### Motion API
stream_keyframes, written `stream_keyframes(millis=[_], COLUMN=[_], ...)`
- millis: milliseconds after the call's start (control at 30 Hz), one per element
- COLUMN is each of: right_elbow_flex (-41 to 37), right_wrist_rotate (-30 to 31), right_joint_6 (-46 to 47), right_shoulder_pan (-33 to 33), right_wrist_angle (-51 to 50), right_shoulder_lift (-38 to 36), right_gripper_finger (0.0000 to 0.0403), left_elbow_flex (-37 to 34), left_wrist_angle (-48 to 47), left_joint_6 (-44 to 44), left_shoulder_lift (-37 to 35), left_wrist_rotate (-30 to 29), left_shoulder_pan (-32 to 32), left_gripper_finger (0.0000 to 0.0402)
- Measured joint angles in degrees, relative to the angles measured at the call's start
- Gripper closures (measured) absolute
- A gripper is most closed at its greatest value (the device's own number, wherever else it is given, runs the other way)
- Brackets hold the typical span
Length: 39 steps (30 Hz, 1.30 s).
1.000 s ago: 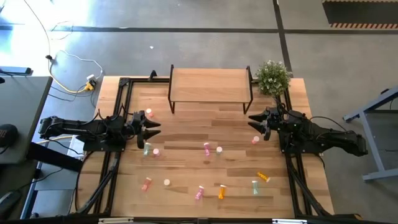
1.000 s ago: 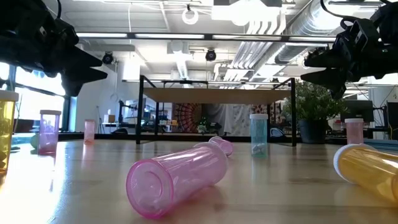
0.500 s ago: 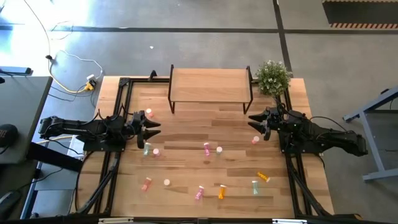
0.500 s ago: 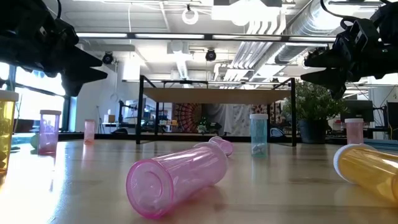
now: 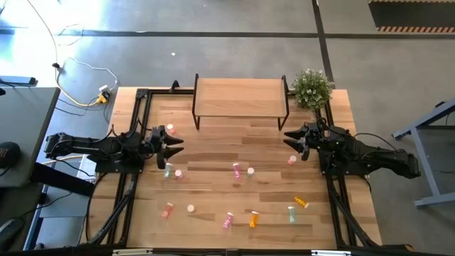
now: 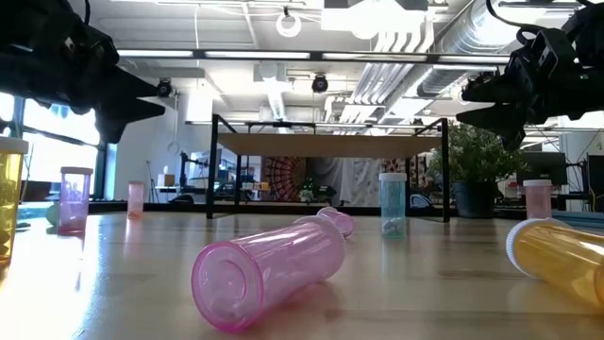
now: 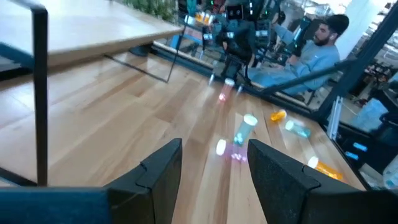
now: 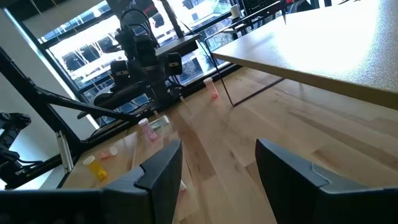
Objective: Pick and place medicine bottles onto shelf by color
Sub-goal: Put the top left violet pill bottle on the shelf
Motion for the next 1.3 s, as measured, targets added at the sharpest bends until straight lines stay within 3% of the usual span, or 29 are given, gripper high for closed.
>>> stream_keyframes(millis=[100,333,533,633,833,1000,1133,1300], right_elbow_flex=[0.0,0.0,0.0,0.0,0.0,0.0,0.0,0.0], right_wrist_rotate=[0.0,0.0,0.0,0.0,0.0,0.0,0.1,0.2], right_joint_6=[0.0,0.0,0.0,0.0,0.5,10.5,13.8,18.9], right_shoulder_pan=[0.0,0.0,0.0,0.0,0.0,0.0,0.0,0.0], right_wrist_angle=[0.0,0.0,0.0,0.0,0.0,0.0,0.0,0.0], right_shoulder_lift=[0.0,0.0,0.0,0.0,0.0,0.0,0.0,0.0], right_gripper_finger=[0.0208,0.0208,0.0208,0.0208,0.0208,0.0208,0.0208,0.0208], left_elbow_flex=[0.0,0.4,8.6,15.6,31.4,42.0,45.3,43.8], left_wrist_angle=[0.6,8.6,6.3,-1.5,-27.0,-47.1,-54.5,-55.7], left_joint_6=[-2.8,-22.3,-20.2,-15.8,-14.4,-14.5,-14.4,-12.1], left_shoulder_lift=[0.0,0.0,0.2,1.5,9.2,17.4,22.6,28.2], left_wrist_rotate=[-1.9,1.4,4.1,4.1,5.8,8.0,11.5,11.2], left_shoulder_pan=[0.0,0.0,0.0,0.0,0.0,0.0,-1.0,-5.6], left_gripper_finger=[0.0229,0.0229,0.0229,0.0229,0.0229,0.0229,0.0229,0.0229])
